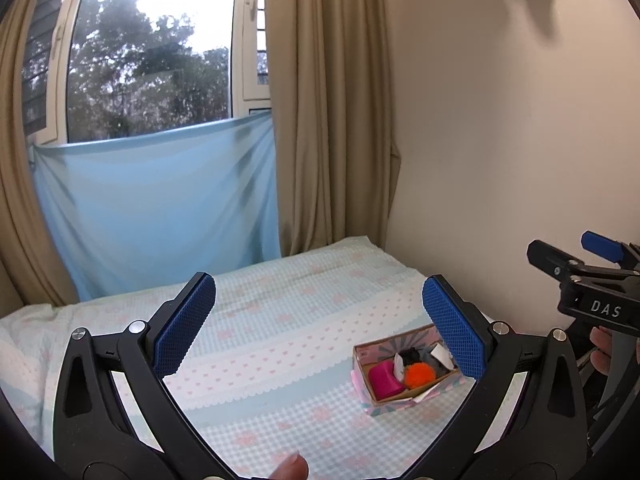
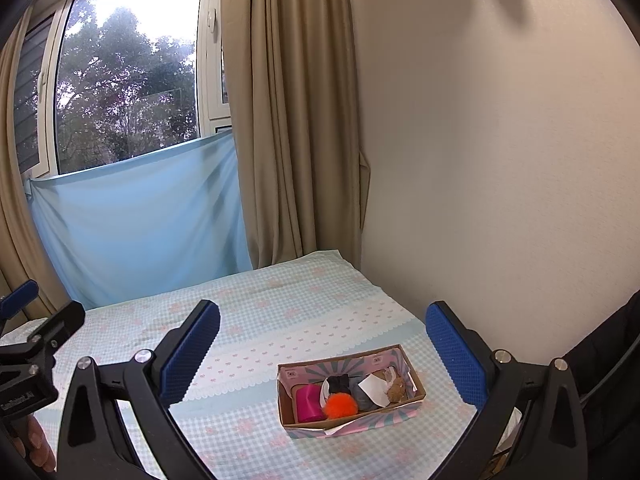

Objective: Organize soft objects

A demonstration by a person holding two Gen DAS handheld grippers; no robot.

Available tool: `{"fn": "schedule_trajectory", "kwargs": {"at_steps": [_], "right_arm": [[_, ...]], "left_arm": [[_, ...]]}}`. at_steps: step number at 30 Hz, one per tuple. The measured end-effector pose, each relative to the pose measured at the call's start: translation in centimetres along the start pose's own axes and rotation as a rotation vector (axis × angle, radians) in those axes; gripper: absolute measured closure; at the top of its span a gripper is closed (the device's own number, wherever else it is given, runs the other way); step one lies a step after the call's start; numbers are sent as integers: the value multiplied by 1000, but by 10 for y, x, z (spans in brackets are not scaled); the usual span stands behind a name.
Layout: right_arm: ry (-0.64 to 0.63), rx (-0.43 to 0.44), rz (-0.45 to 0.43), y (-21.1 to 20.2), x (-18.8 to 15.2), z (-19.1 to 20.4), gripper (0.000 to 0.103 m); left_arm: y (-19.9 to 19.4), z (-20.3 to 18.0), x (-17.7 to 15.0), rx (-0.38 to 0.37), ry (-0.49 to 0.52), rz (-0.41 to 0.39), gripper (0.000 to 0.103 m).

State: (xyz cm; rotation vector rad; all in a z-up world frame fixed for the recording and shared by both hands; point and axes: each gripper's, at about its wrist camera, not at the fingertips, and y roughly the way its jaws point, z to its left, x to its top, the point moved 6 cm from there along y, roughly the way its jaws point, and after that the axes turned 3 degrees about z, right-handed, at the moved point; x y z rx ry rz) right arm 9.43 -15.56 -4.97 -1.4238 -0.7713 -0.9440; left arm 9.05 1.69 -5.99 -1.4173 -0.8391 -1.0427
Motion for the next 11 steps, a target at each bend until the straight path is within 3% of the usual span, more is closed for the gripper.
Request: {"fn": "schedule_trajectory", "kwargs": {"at_steps": [11], "right_arm": [[-9,6,52,25,-1,3,1]], "left_arm": [[20,-1,-5,1,1,32,0]]}}
